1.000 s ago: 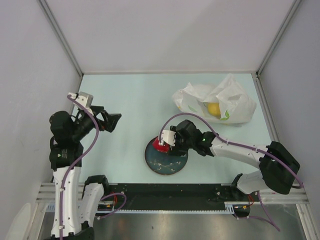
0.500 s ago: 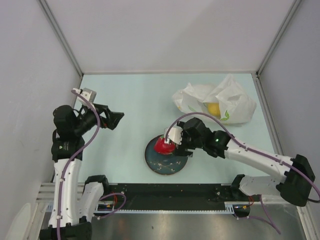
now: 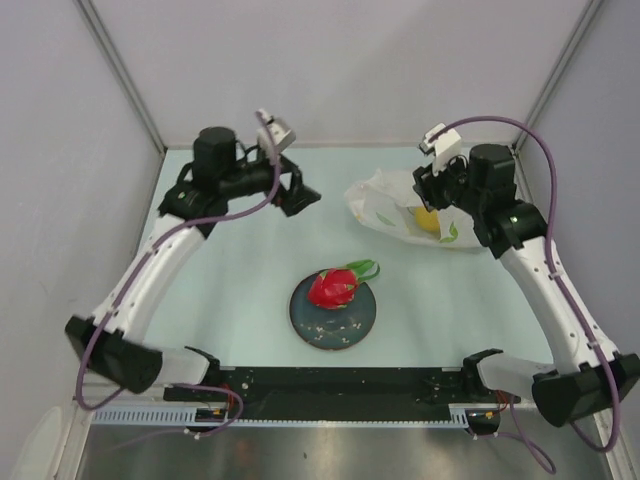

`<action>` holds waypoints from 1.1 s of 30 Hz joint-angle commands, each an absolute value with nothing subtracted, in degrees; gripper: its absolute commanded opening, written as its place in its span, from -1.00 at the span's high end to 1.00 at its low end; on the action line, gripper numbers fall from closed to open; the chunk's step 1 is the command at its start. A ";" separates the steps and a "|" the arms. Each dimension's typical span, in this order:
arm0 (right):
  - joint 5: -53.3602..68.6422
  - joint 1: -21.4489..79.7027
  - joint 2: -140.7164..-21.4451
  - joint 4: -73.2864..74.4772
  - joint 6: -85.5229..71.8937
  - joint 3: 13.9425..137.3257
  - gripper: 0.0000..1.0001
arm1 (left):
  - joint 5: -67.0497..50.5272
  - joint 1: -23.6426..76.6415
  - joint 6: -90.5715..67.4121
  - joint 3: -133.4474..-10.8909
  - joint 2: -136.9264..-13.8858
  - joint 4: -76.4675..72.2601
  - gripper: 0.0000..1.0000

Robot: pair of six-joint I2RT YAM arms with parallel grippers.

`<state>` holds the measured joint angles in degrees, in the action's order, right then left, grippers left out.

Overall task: Take the fake fruits out of the plastic bag
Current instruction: Adjust the plastic bag at the center of the board.

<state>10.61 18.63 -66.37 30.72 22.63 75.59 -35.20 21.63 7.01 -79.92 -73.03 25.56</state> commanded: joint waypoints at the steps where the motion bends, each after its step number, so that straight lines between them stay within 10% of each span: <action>1: 8.01 17.23 -74.61 25.06 16.70 76.20 -0.05 | -27.60 28.47 15.19 -94.10 -88.91 25.92 -1.00; 16: 14.24 8.79 -83.13 31.20 10.46 71.54 0.09 | -18.55 40.16 24.33 -116.45 -116.63 29.97 -1.00; 19: 12.75 8.44 -85.94 30.58 9.15 70.75 0.11 | -17.58 41.04 25.31 -119.52 -118.39 32.34 -0.56; 23: 10.12 8.52 -88.84 31.38 13.34 70.75 0.18 | -13.99 40.09 23.91 -118.65 -118.04 29.89 0.99; 33: 0.45 7.03 -103.68 20.58 21.17 81.02 0.22 | -14.50 28.22 13.54 -129.18 -117.43 26.28 1.00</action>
